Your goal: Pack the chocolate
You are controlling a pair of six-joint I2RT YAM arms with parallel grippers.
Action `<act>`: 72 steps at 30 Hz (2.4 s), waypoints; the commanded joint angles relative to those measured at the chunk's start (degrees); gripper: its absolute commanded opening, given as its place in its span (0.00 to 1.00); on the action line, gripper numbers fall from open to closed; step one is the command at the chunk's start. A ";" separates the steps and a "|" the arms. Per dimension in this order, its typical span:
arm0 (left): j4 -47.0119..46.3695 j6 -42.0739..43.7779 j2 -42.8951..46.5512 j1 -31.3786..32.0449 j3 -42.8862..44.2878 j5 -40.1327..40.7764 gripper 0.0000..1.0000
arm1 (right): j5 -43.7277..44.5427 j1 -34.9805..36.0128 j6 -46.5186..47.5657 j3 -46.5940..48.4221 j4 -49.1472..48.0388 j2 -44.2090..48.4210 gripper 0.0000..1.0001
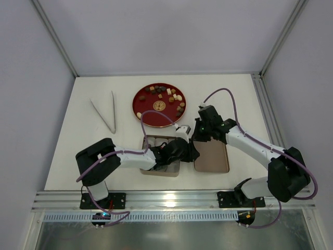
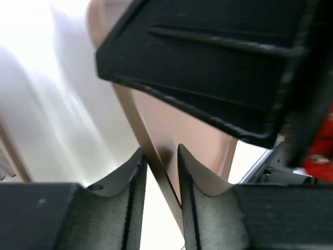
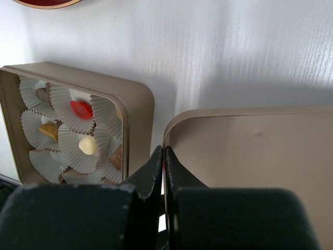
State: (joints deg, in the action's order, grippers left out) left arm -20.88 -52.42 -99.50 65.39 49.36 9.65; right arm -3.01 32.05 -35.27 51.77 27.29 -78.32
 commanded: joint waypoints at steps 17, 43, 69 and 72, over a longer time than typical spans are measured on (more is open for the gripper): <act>3.31 0.83 3.44 0.45 4.25 1.16 0.00 | 6.16 -0.06 2.57 0.44 0.31 6.51 0.64; 6.73 -3.73 4.75 -0.96 3.64 -1.11 0.00 | 5.47 -9.71 5.99 4.57 0.84 9.59 0.98; 32.21 -1.63 13.02 -27.85 15.23 -36.09 0.00 | 16.17 15.01 26.73 1.84 2.94 29.73 0.92; 36.61 0.21 13.46 -31.10 16.98 -40.05 0.00 | 24.69 22.33 29.37 3.86 4.17 26.22 0.92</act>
State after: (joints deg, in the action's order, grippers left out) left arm 9.78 -55.22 -88.33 36.45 63.11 -22.41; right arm 11.35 48.53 -10.44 51.57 30.00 -49.25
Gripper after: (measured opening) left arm 0.110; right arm 0.919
